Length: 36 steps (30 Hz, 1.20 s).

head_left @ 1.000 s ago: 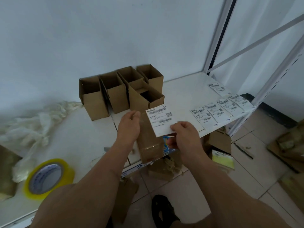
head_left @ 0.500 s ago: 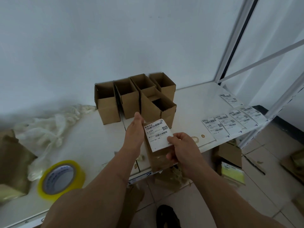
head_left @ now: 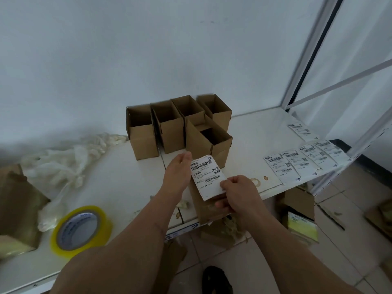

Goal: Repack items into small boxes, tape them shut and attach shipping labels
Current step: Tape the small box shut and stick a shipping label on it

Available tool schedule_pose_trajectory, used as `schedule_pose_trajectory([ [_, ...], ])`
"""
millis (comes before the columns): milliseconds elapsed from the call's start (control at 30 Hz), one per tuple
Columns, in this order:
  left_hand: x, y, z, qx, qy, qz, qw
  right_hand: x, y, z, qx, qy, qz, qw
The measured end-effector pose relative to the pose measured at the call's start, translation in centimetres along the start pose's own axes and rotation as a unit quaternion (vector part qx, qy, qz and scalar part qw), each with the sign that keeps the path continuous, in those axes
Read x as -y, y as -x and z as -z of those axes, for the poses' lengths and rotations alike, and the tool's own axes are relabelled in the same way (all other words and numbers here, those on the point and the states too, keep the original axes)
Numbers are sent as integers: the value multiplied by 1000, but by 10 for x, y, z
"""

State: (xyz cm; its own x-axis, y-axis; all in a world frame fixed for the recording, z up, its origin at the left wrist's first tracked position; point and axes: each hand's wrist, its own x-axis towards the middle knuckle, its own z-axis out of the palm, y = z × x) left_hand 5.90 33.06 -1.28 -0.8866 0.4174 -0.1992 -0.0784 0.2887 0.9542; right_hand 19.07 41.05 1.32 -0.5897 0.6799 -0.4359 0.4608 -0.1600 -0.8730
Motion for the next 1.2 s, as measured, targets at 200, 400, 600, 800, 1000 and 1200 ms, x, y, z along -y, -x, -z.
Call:
schedule_pose_trajectory([
  [200, 9, -6, -5, 31, -16, 21, 999, 2, 2, 1, -1, -6, -16, 1000],
  [400, 8, -6, -10, 33, -39, 27, 998, -6, 0, 3, -44, 162, 55, 984],
  [600, 14, -10, -8, 22, -28, 42, 998, -15, -3, 0, -98, 219, 93, 966],
  [800, 16, -18, 3, 3, 8, 92, 996, -11, -4, -2, -72, 146, 84, 983],
  [1000, 13, -21, 27, -5, 34, 120, 992, -6, -2, -14, 2, 135, 98, 986],
  [1200, 20, -24, 41, 7, 37, 124, 992, -5, -2, -25, 16, 139, 91, 986],
])
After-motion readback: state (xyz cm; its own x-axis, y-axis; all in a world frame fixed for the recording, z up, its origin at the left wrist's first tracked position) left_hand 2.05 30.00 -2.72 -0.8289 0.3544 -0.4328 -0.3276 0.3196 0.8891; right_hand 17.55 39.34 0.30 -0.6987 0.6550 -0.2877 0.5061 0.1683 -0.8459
